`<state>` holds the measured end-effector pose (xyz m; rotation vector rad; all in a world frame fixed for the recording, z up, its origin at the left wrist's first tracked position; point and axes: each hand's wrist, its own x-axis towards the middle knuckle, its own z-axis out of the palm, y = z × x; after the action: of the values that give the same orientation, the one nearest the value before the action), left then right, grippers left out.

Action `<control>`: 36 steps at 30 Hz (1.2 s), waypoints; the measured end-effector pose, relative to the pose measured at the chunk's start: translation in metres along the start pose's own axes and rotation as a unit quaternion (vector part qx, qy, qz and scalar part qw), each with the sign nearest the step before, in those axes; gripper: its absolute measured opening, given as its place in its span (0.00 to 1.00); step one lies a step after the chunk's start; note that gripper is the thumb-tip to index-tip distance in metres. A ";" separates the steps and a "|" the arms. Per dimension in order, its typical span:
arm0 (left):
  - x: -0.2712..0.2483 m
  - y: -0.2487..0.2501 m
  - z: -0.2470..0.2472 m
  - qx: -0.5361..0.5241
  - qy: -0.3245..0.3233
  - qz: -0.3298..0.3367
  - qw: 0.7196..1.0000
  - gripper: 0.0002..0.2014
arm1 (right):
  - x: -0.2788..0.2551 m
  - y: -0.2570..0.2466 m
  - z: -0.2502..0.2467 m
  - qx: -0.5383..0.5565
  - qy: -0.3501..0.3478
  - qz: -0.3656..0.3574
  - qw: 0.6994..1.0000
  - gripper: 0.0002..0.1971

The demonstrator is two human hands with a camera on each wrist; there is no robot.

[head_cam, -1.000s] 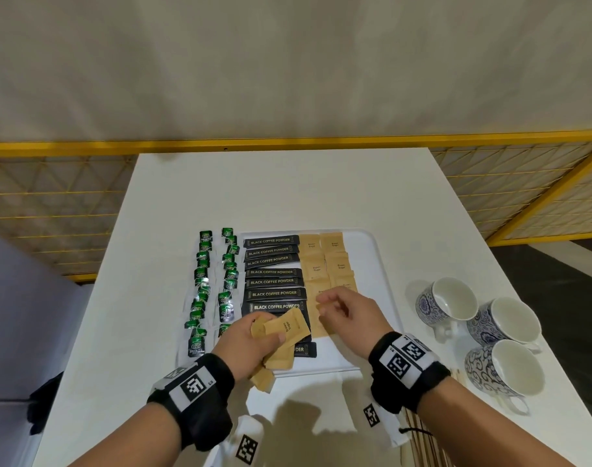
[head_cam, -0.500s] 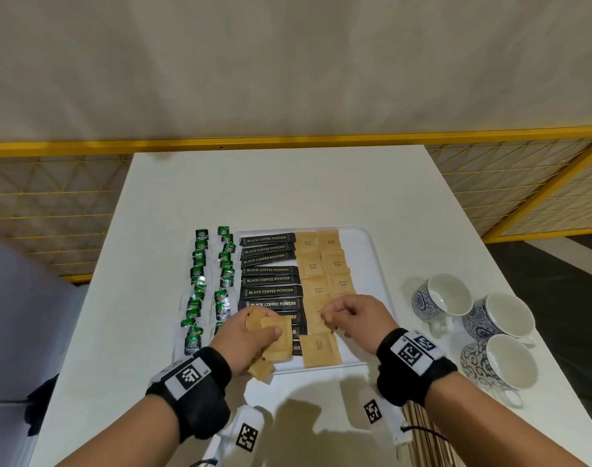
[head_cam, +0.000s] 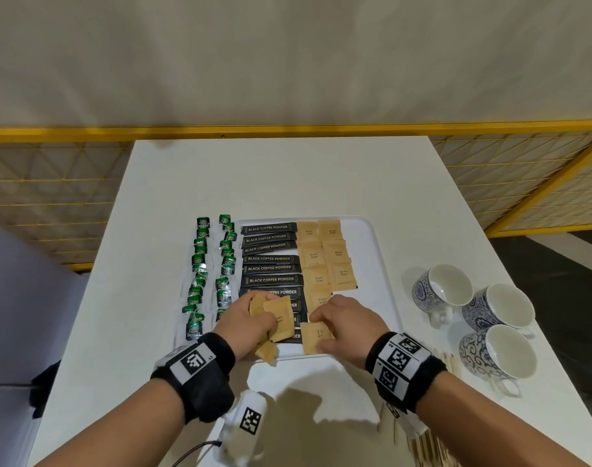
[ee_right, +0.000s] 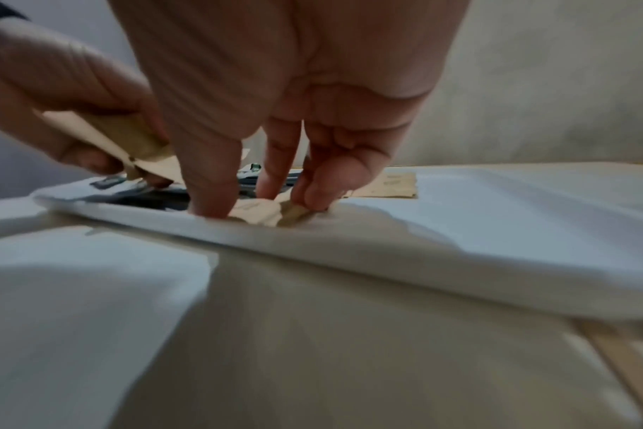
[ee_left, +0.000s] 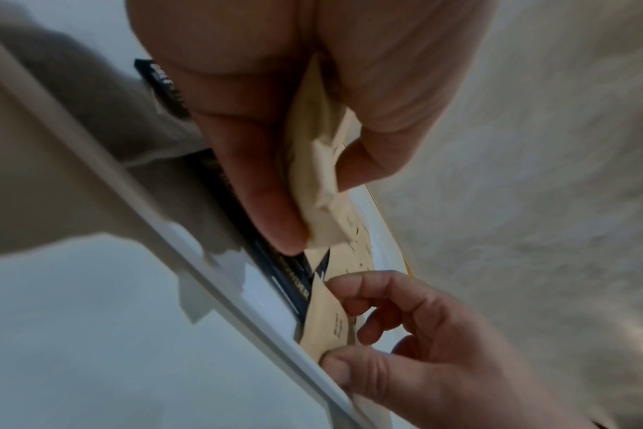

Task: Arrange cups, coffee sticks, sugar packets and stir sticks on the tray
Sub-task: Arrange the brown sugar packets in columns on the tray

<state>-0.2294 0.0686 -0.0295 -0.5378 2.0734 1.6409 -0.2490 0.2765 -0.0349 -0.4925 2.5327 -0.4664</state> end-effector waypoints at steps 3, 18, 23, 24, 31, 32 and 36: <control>-0.001 0.000 0.000 0.001 -0.001 0.000 1.000 0.17 | 0.002 -0.002 0.001 -0.009 -0.001 0.008 1.000 0.25; -0.005 0.000 0.000 -0.096 0.004 -0.031 0.995 0.15 | -0.008 0.035 -0.023 0.326 0.156 0.178 0.915 0.08; -0.006 0.002 0.002 -0.113 0.008 -0.036 0.993 0.17 | 0.001 0.034 -0.024 0.413 0.179 0.231 0.863 0.07; -0.005 0.002 0.002 -0.115 0.009 -0.038 0.993 0.17 | 0.002 0.034 -0.023 0.420 0.177 0.235 0.858 0.07; -0.005 0.001 0.001 -0.119 0.010 -0.036 0.992 0.18 | 0.015 0.044 -0.013 0.347 0.190 0.253 0.883 0.10; -0.005 0.001 0.001 -0.121 0.009 -0.035 0.992 0.17 | 0.016 0.046 -0.013 0.306 0.189 0.255 0.898 0.11; -0.004 0.001 0.002 -0.132 0.007 -0.028 0.991 0.17 | 0.009 0.045 -0.015 0.210 0.175 0.249 0.929 0.17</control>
<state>-0.2264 0.0705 -0.0273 -0.6880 1.8425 1.8949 -0.2759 0.3155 -0.0454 0.4223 2.6390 -0.9274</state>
